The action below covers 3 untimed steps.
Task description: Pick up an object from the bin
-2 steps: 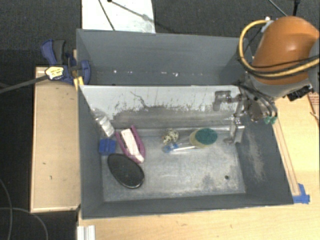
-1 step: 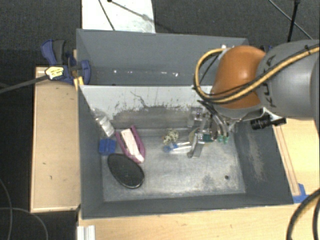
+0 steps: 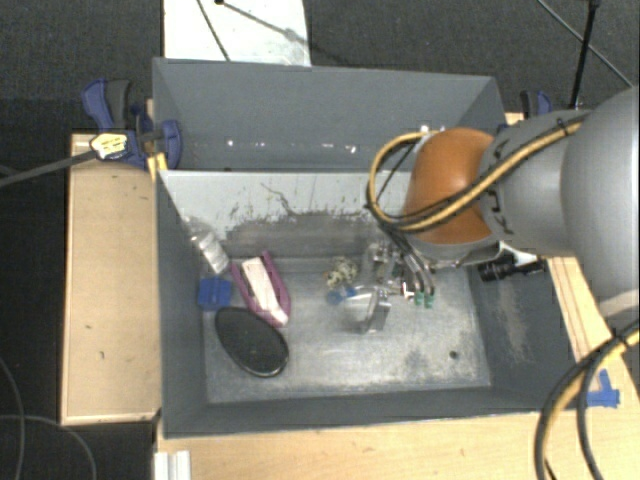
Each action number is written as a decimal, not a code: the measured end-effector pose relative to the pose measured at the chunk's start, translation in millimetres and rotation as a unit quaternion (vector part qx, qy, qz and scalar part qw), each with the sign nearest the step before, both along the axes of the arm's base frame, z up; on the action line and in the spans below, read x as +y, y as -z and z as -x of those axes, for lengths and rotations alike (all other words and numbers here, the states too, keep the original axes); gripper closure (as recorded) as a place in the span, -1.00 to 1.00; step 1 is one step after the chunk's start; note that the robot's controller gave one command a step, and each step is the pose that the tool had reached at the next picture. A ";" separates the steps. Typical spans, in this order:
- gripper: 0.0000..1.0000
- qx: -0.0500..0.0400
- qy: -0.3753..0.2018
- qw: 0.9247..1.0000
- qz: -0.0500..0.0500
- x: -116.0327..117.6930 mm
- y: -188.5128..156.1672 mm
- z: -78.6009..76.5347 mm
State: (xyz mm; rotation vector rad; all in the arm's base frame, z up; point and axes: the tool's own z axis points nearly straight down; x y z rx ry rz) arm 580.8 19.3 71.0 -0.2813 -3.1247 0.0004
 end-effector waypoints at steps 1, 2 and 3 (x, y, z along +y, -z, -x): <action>1.00 -0.003 0.000 1.000 0.000 0.0 -4.6 -1.8; 1.00 -0.008 -0.012 1.000 0.000 -1.5 -156.0 9.8; 1.00 0.000 0.033 0.999 0.000 -2.9 -78.4 28.3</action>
Offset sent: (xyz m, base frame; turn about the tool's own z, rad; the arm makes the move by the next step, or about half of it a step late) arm 0.0000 0.0000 0.0000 0.0000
